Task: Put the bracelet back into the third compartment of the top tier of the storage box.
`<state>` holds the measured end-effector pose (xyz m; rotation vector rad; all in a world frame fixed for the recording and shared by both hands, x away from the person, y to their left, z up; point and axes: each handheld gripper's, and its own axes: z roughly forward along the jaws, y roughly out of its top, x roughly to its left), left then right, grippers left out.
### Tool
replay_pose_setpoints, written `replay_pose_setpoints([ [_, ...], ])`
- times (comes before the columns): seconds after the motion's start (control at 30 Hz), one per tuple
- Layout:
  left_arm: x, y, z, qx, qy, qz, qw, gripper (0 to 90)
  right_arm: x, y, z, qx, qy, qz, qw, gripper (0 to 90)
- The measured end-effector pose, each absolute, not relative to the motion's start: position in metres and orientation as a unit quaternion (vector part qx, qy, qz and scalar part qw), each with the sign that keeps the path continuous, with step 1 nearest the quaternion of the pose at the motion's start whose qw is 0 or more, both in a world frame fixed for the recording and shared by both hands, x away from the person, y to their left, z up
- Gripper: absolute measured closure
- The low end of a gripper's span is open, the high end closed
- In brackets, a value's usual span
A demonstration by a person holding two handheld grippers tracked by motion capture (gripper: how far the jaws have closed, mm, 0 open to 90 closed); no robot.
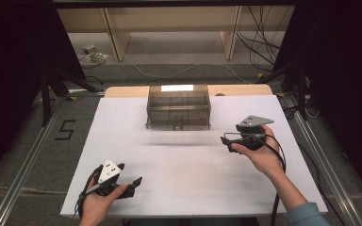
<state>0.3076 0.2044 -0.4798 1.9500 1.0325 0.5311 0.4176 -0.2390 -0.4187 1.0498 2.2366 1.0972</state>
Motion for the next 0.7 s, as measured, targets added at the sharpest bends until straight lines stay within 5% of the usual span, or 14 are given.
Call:
replay_pose_setpoints([
  [0.7,0.304,0.193,-0.477,0.778,0.399,0.19,0.446,17.1,0.354,-0.288,-0.455,0.396,0.791,0.413,0.217,22.1],
])
